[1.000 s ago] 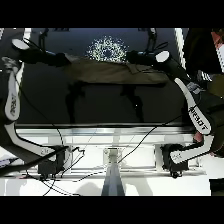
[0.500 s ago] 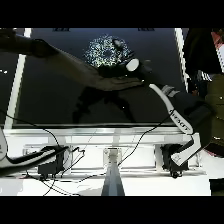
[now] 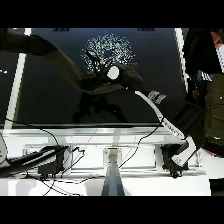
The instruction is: Fold the clothes and pants, and hang the long-sleeved shirts on hangers.
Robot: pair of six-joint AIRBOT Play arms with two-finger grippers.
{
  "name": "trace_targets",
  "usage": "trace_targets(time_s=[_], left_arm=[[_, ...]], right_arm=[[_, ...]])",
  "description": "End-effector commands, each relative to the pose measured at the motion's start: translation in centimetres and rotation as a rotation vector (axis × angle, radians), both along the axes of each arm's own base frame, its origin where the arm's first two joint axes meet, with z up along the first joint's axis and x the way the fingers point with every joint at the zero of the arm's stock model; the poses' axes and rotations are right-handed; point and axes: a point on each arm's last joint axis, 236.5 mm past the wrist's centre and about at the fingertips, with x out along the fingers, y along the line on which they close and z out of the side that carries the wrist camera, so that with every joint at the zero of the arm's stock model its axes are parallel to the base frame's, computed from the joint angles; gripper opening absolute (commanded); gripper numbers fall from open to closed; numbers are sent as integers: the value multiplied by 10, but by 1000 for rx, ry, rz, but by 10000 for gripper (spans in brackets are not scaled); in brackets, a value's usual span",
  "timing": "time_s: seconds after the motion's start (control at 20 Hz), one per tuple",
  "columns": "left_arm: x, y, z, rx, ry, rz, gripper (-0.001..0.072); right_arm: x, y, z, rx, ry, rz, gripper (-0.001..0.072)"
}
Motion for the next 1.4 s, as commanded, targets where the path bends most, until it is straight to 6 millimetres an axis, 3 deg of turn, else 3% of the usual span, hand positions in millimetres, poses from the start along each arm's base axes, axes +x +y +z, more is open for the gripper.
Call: trace_targets(time_s=[0.0, 0.1, 0.25, 0.4, 0.45, 0.5, 0.55, 0.65, 0.8, 0.9, 0.95, 1.05, 1.1, 1.15, 1.2, 1.35], left_arm=[[3, -51, 2, -166, 50, -107, 15], [10, -90, -16, -213, 95, -159, 15], [28, -166, -47, -282, 128, -179, 15], [40, -255, -83, -357, 146, -131, 16], [41, -281, -100, -356, 147, -109, 61], [39, -300, -118, -346, 149, -94, 278], [37, -316, -135, -334, 155, -82, 665], [38, -329, -156, -317, 161, -62, 699], [50, -313, -148, -326, 152, -40, 699], [58, -293, -132, -340, 143, -35, 698], [62, -282, -124, -346, 140, -35, 698], [67, -262, -111, -354, 140, -35, 698], [69, -252, -108, -356, 142, -34, 698], [71, -245, -107, -357, 147, -33, 697], [72, -238, -107, -357, 156, -36, 697], [71, -228, -108, -355, 178, -50, 696]], right_arm=[[46, -57, 5, -108, -80, -26, 12], [85, -119, 15, -165, -109, -102, 12], [138, -230, 49, -186, -137, -293, 12], [160, -332, 80, -190, -146, -466, 12], [161, -358, 86, -194, -141, -505, 11], [160, -382, 88, -200, -128, -540, 12], [158, -402, 87, -208, -109, -564, 12], [152, -434, 76, -254, -71, -592, 12], [143, -482, 41, -387, -28, -628, 11], [134, -494, 9, -385, 72, -620, 10], [126, -487, -8, -351, 130, -569, 10], [111, -453, -30, -222, 225, -424, 12], [108, -433, -38, -147, 284, -392, 232], [108, -417, -45, -85, 341, -394, 561], [108, -399, -53, -39, 403, -396, 612], [102, -348, -80, -44, 450, -320, 629]])
